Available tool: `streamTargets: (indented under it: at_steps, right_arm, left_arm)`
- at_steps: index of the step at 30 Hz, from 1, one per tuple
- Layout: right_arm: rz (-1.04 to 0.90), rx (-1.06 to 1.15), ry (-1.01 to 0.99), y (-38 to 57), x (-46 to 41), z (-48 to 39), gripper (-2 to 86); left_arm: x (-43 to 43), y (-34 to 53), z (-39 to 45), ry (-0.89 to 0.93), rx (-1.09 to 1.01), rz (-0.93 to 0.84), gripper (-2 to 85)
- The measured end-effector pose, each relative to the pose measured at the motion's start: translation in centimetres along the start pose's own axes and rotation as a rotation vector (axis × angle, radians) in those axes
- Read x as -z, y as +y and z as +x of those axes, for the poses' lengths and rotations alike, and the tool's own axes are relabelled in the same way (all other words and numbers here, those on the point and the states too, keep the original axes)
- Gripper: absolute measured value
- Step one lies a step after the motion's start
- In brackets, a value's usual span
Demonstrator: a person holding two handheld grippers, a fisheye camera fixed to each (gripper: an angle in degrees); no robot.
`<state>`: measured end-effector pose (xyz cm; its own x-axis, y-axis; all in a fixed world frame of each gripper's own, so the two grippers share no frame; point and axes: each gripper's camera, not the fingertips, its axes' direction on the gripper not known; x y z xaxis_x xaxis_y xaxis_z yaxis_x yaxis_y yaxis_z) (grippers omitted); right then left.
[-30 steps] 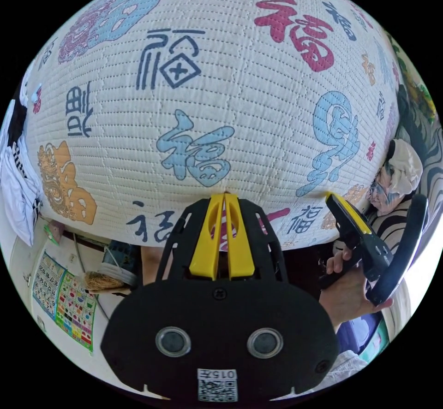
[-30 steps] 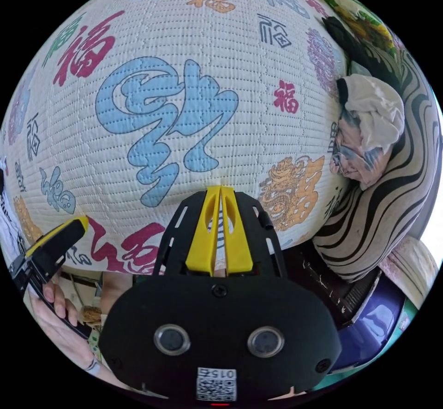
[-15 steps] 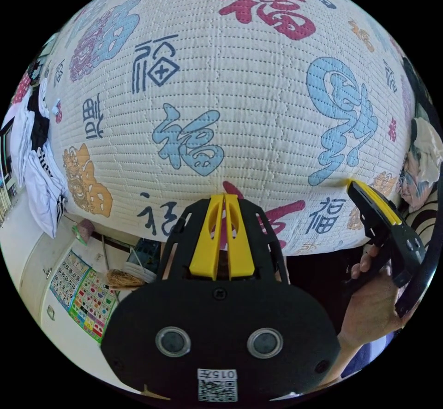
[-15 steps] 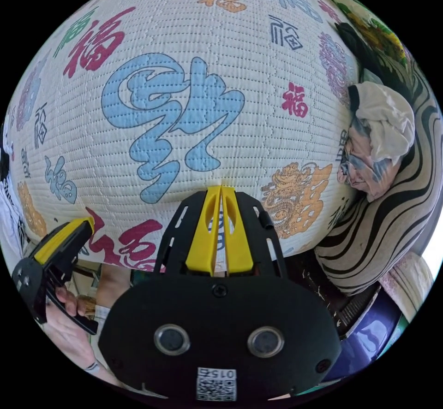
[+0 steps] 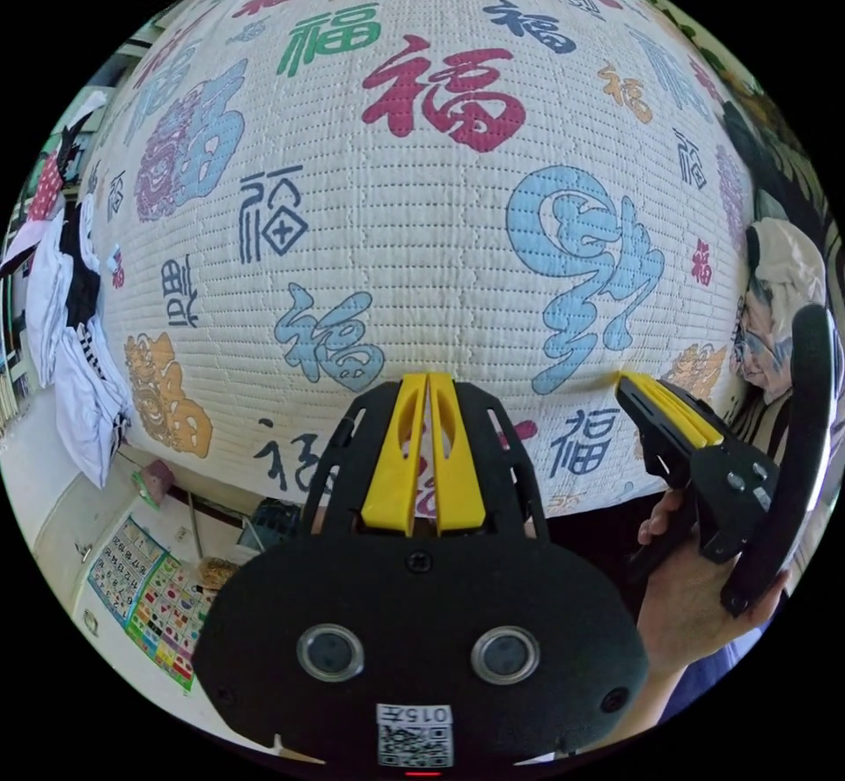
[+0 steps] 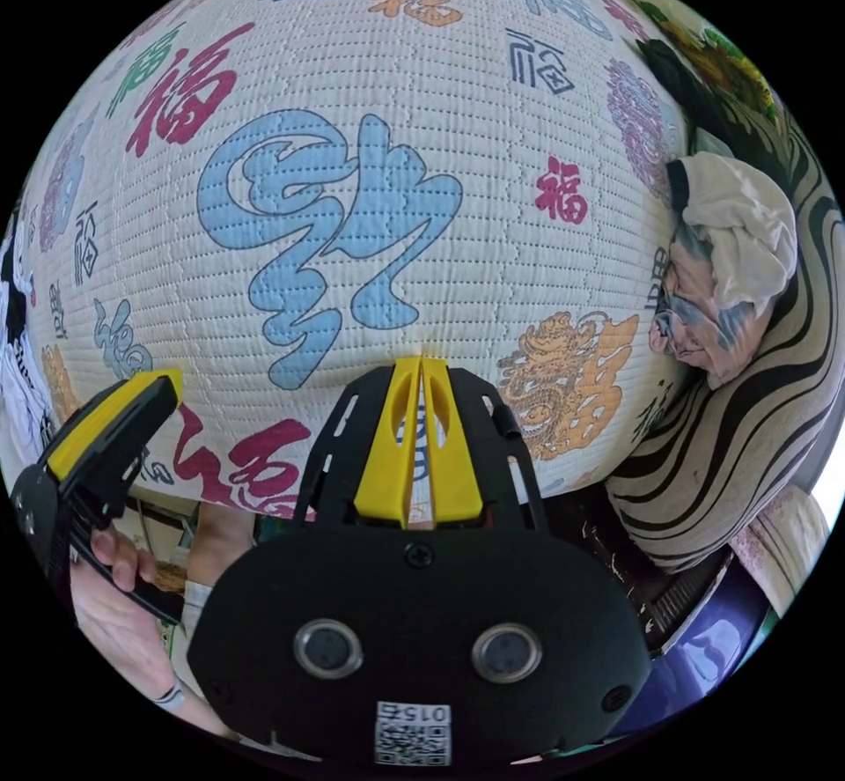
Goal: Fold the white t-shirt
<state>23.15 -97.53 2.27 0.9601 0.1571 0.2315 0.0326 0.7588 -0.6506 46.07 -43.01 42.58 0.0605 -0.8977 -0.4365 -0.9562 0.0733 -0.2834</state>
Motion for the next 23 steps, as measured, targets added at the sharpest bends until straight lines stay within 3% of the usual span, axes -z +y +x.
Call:
streamTargets:
  at_steps: [17,23]
  right_arm:
    - [0.072,-0.02,-0.024,2.0,-0.4,8.3,-1.0]
    - [0.01,-0.077,-0.067,2.0,-0.5,12.4,-1.0]
  left_arm:
    - [-3.8,1.3,4.1,-0.058,0.019,0.076,-0.5]
    - [-4.4,0.8,4.3,-0.037,0.069,0.006,-0.4]
